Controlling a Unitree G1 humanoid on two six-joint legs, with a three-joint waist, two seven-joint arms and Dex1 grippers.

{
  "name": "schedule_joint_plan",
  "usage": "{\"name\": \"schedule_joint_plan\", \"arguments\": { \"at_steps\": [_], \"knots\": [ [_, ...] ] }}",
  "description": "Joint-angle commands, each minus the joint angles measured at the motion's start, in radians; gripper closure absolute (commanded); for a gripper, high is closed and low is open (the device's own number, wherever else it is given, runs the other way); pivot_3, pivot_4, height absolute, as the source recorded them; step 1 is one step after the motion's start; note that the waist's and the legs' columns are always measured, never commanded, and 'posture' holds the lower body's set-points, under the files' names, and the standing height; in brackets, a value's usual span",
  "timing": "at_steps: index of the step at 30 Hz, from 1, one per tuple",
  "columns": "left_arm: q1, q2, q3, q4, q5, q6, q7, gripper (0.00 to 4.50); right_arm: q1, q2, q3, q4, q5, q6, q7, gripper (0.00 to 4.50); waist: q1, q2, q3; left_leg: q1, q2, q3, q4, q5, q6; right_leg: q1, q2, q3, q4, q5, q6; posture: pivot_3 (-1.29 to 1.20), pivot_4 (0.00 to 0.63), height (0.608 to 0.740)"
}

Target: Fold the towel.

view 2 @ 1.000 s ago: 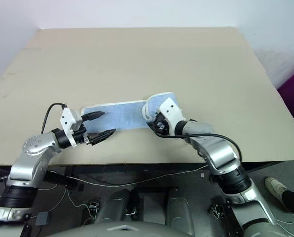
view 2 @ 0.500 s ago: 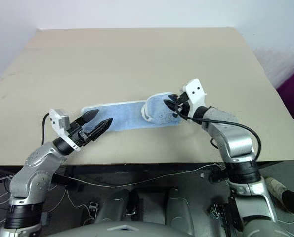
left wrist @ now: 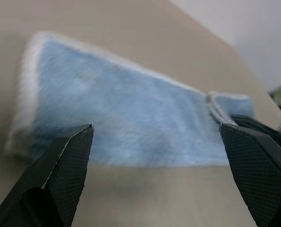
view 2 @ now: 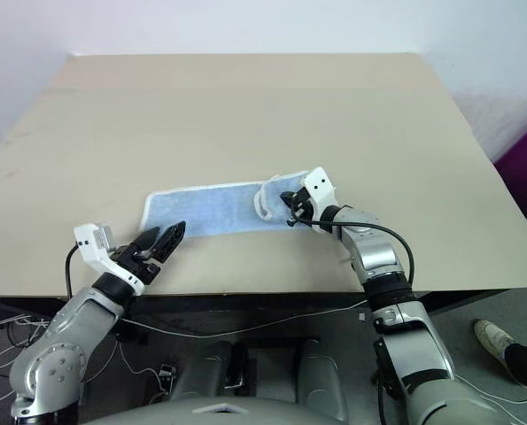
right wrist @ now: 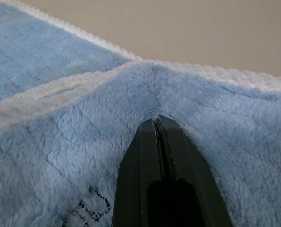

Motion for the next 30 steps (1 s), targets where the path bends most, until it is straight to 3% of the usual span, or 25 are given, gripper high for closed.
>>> {"name": "schedule_joint_plan", "arguments": {
  "at_steps": [1, 4, 10, 25, 30],
  "knots": [
    [0.014, -0.088, 0.062, -0.071, -0.122, -0.023, 0.152, 0.02, -0.001, -0.015, -0.030, -0.167, 0.089, 0.027, 0.098, 4.42, 0.000, 0.000, 0.000, 0.000, 0.000, 0.000, -0.001, 0.000, 0.000, 0.000, -0.001, 0.000, 0.000, 0.000, 0.000, 0.00, 0.150, 0.740],
    [0.014, -0.152, 0.109, -0.059, -0.222, -0.039, 0.279, 0.01, -0.023, -0.036, -0.064, -0.238, 0.134, 0.063, 0.130, 4.48, 0.002, 0.000, 0.000, 0.000, 0.000, 0.000, -0.001, 0.000, 0.000, -0.001, -0.003, 0.000, 0.000, 0.000, 0.000, 0.00, 0.150, 0.740],
    [0.005, -0.167, 0.119, -0.012, -0.344, -0.034, 0.426, 0.01, -0.072, -0.056, -0.107, -0.298, 0.176, 0.107, 0.133, 4.48, 0.003, 0.000, 0.000, 0.000, -0.001, 0.000, -0.001, -0.001, 0.000, 0.000, -0.004, 0.000, -0.001, -0.002, -0.003, 0.00, 0.150, 0.740],
    [-0.166, -0.100, 0.080, 0.152, -0.456, -0.016, 0.478, 0.01, -0.007, -0.067, -0.121, -0.452, 0.209, 0.174, 0.090, 4.48, 0.029, 0.001, 0.000, 0.000, -0.002, -0.001, 0.000, 0.000, 0.000, 0.000, -0.003, 0.000, -0.001, -0.002, -0.004, 0.00, 0.150, 0.740],
    [-0.206, -0.084, 0.075, 0.187, -0.468, -0.005, 0.462, 1.32, 0.031, -0.073, -0.115, -0.490, 0.202, 0.187, 0.075, 4.50, 0.028, 0.001, 0.000, 0.000, -0.002, -0.001, 0.000, -0.001, -0.001, 0.000, -0.004, 0.000, -0.001, -0.002, -0.005, 0.00, 0.150, 0.740]
  ]
}}
